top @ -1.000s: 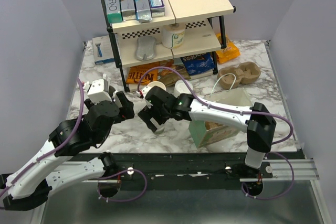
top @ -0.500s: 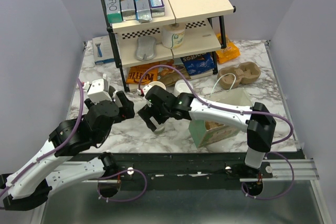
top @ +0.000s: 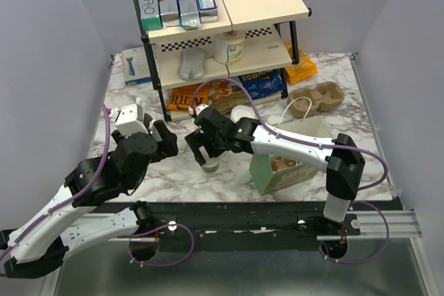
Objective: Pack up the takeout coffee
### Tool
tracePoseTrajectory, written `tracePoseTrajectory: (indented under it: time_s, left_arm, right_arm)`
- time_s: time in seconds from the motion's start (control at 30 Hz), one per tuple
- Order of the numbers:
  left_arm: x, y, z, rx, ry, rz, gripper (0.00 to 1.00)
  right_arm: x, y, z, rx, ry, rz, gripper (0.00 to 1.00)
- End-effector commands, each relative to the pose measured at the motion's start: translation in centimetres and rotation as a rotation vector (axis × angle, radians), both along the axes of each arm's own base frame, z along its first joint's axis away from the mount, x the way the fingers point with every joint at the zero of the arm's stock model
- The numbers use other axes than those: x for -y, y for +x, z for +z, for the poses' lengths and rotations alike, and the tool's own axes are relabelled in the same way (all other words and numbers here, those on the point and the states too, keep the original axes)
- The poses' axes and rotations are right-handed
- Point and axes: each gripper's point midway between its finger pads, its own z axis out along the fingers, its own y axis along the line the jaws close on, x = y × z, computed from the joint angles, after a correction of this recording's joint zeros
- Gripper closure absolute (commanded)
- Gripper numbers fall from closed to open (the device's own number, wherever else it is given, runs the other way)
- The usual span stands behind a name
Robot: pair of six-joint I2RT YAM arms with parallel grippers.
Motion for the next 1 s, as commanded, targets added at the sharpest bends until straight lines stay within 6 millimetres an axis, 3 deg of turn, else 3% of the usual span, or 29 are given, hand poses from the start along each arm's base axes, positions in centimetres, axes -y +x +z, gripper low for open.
tracePoseTrajectory:
  time_s: [0.0, 0.2, 0.53, 0.63, 0.97]
  left_arm:
    - [-0.5, 0.3, 0.2, 0.023, 0.004, 0.022, 0.01]
    - [-0.2, 0.3, 0.3, 0.024, 0.002, 0.015, 0.01]
    - [0.0, 0.5, 0.5, 0.032, 0.0, 0.007, 0.01]
    - [0.0, 0.5, 0.7, 0.035, -0.005, 0.005, 0.01]
    - [0.4, 0.5, 1.2, 0.055, -0.029, -0.01, 0.01]
  right_arm:
    - [0.2, -0.2, -1.9, -0.034, -0.029, -0.01, 0.0]
    - [1.0, -0.1, -3.0, -0.048, -0.064, -0.026, 0.02]
    - [1.6, -0.1, -1.7, -0.01, -0.051, -0.018, 0.19]
    - [1.7, -0.3, -1.3, -0.013, -0.04, -0.015, 0.2]
    - [2.1, -1.2, 5.5, 0.057, 0.109, 0.054, 0.32]
